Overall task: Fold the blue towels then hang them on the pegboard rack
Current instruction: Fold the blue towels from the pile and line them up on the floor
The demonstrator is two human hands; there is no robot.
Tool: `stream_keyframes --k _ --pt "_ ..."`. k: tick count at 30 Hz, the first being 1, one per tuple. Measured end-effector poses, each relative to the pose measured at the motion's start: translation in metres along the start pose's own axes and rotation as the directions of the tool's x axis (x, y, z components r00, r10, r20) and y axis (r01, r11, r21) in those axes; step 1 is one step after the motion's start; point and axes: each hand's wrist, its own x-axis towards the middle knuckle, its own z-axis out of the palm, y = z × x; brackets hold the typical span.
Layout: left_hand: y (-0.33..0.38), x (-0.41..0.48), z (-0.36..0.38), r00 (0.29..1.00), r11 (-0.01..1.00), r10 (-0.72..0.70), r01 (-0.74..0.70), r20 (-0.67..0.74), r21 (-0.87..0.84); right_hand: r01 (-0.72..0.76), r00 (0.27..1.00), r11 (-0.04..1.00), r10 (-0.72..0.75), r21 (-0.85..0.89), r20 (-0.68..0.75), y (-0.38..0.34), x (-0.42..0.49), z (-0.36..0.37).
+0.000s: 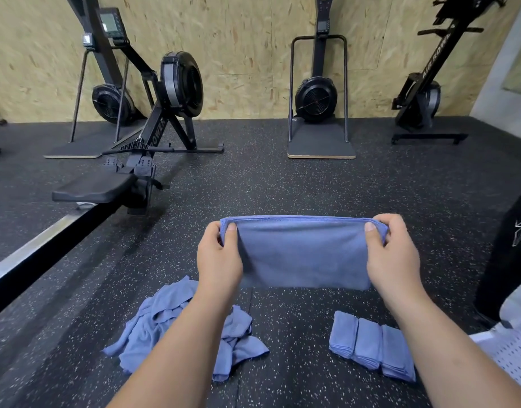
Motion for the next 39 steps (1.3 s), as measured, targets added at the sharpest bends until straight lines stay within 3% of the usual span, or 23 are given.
stream_keyframes --k 3,6,10,13,16,19,24,27,33,39 --pt "0.005 -0.002 -0.002 0.996 0.994 0.085 -0.087 -0.029 -0.062 0.026 0.998 0.999 -0.024 0.026 -0.058 -0.004 -0.006 0.005" --pt "0.008 -0.004 -0.003 0.988 0.99 0.14 -0.141 -0.063 -0.013 0.075 0.99 0.997 -0.076 -0.016 -0.119 -0.007 -0.011 0.006" --pt "0.002 0.003 -0.008 0.983 0.989 0.137 -0.129 -0.119 0.073 0.06 0.996 0.998 -0.062 -0.031 -0.057 -0.009 -0.008 0.008" --pt "-0.011 0.012 -0.011 0.998 0.992 -0.015 0.023 -0.058 0.127 -0.043 0.999 0.996 0.042 0.081 0.016 -0.001 -0.001 0.01" --pt "-0.028 0.021 -0.012 0.97 0.97 -0.239 0.236 0.044 0.058 -0.212 0.969 0.957 0.18 0.195 0.172 0.007 0.006 0.009" --pt "-0.031 0.024 -0.014 0.939 0.95 -0.313 0.309 0.143 0.052 -0.244 0.943 0.948 0.182 0.205 0.279 0.01 0.009 0.003" --pt "-0.024 0.024 -0.019 0.991 0.991 -0.09 0.08 0.096 0.103 -0.113 0.991 0.972 0.097 0.207 0.09 0.007 0.01 -0.003" --pt "-0.018 0.021 -0.02 0.999 0.996 -0.045 0.043 0.027 0.072 -0.038 0.999 0.965 0.03 0.259 0.032 0.001 0.009 -0.003" --pt "-0.015 0.019 -0.018 1.0 1.0 -0.024 0.024 -0.007 0.015 -0.105 0.986 0.938 0.055 0.329 0.159 0.003 0.011 -0.003" --pt "-0.017 0.019 -0.021 0.982 1.0 0.024 -0.025 0.189 0.005 -0.069 0.946 0.943 -0.042 0.326 0.32 0.004 0.017 -0.014"
